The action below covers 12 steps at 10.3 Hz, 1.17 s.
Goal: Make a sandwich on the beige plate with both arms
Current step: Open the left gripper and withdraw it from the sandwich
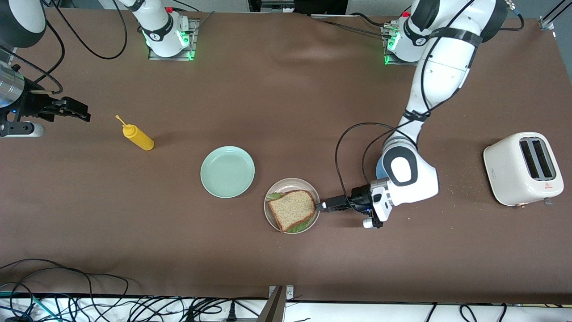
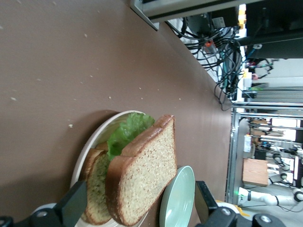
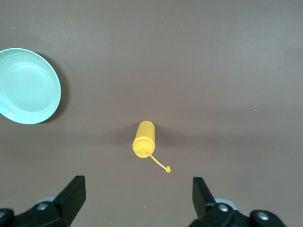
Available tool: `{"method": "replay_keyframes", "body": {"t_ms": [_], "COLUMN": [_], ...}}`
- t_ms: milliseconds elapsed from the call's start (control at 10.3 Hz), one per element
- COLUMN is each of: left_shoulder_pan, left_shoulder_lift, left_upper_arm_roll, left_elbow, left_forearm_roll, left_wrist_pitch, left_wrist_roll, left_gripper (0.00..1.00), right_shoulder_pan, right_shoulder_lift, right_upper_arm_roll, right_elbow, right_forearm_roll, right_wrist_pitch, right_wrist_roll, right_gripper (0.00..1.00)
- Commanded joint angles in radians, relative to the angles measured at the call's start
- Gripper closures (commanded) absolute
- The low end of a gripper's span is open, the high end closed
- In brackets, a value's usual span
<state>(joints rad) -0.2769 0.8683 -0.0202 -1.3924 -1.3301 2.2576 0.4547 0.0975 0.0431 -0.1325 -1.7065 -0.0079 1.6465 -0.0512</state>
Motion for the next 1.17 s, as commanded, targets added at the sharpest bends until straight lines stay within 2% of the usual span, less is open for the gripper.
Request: {"method": "replay_keyframes", "body": {"t_ms": [0, 292, 487, 681, 876, 1071], "left_shoulder_pan": [0.034, 0.106, 0.178, 0.241, 0.255, 0.255], "left_shoulder_lift": [-0.086, -0.120, -0.147, -0.190, -0.224, -0.251], "left_upper_arm_roll": [-0.004, -0.004, -0.004, -0.001, 0.009, 0.016], "left_elbow": [-0.031, -0.031, -0.034, -0.033, -0.031, -0.031], "left_forearm_roll": [0.244, 0.538, 0.735, 0.939, 1.156, 1.288], "left_wrist_pitch": [-0.007, -0.039, -0.062, -0.156, -0.202, -0.251], "left_wrist_roll": [-0.198, -0.358, -0.361, -0.411, -0.447, -0.505], "left_gripper": [0.00, 0.00, 0.00, 0.00, 0.00, 0.00], "right_shoulder_pan": [-0.005, -0.004, -0.005, -0.004, -0.004, -0.005], "right_shoulder_lift": [0.003, 0.003, 0.003, 0.003, 0.003, 0.003], "right_upper_arm_roll": [0.001, 0.002, 0.001, 0.001, 0.002, 0.001], "right_elbow": [0.010, 0.010, 0.008, 0.008, 0.008, 0.007], "right_forearm_roll": [-0.004, -0.004, -0.004, -0.004, -0.004, -0.004], "right_wrist_pitch": [-0.001, -0.001, -0.001, -0.002, -0.001, -0.002], "right_wrist_roll": [-0.015, -0.015, -0.015, -0.016, -0.016, -0.016], "right_gripper": [0.00, 0.00, 0.00, 0.00, 0.00, 0.00]}}
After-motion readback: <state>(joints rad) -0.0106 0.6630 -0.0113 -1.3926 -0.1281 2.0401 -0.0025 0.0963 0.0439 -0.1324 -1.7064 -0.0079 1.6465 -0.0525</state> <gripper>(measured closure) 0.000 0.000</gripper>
